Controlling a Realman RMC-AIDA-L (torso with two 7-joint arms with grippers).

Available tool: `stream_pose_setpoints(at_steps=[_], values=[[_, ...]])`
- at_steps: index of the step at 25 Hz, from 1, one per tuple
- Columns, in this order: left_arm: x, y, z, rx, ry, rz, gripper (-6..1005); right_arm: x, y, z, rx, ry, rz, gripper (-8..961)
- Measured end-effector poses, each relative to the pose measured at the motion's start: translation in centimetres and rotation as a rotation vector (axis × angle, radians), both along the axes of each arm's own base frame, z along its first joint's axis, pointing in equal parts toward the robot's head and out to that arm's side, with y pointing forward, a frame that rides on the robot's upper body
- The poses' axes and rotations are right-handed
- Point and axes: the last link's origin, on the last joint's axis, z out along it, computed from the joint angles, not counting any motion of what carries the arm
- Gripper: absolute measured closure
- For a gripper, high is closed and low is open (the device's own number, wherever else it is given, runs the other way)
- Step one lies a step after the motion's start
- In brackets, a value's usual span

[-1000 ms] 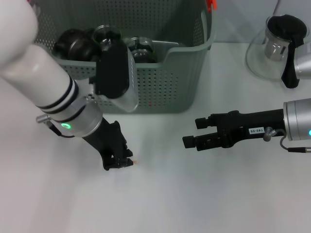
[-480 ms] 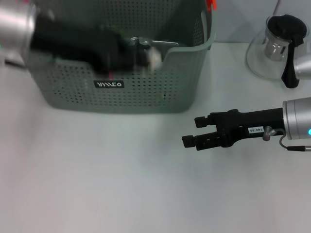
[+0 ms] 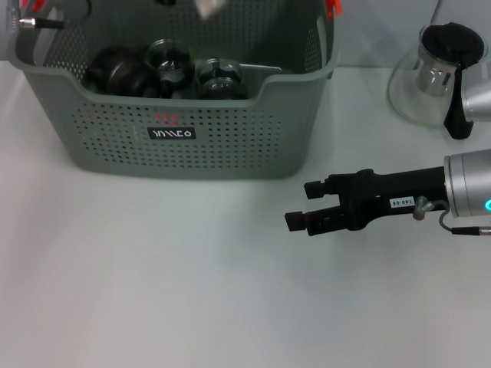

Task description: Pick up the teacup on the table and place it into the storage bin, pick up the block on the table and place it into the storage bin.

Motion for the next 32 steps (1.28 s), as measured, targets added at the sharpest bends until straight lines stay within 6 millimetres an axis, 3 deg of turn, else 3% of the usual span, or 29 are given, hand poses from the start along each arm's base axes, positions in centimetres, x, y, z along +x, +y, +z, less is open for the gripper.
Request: stream_pose_setpoints(at_steps=[5, 12, 14, 19, 24, 32], values=[[-0.1, 0.9, 0.0, 0.057, 0.010, 0.028, 737, -0.1, 0.1, 0.1, 0.000, 0.000, 0.001, 11], [-0.1, 0.5, 1.5, 0.097, -0.014, 0.029, 554, -0.1, 0.1, 0.2, 0.001, 0.001, 0.001, 12], [0.0, -0.7, 2.3, 0.072, -0.059, 0.002, 482, -0.1, 0.1, 0.2, 0.002, 0.002, 0.003, 12], [-0.7, -7.1, 2.6, -0.098, -0.177, -0.205, 260, 0.0, 0.3, 0.5, 0.017, 0.009, 0.009, 12], [-4.4, -11.6, 0.8, -0.140, -0.183, -0.263, 73, -0.2, 0.2, 0.7, 0.025, 0.027, 0.035, 12], [-9.3, -14.5, -3.2, -0.173, -0.195, -0.181, 59, -1.5, 0.7, 0.8, 0.085, 0.086, 0.106, 12]])
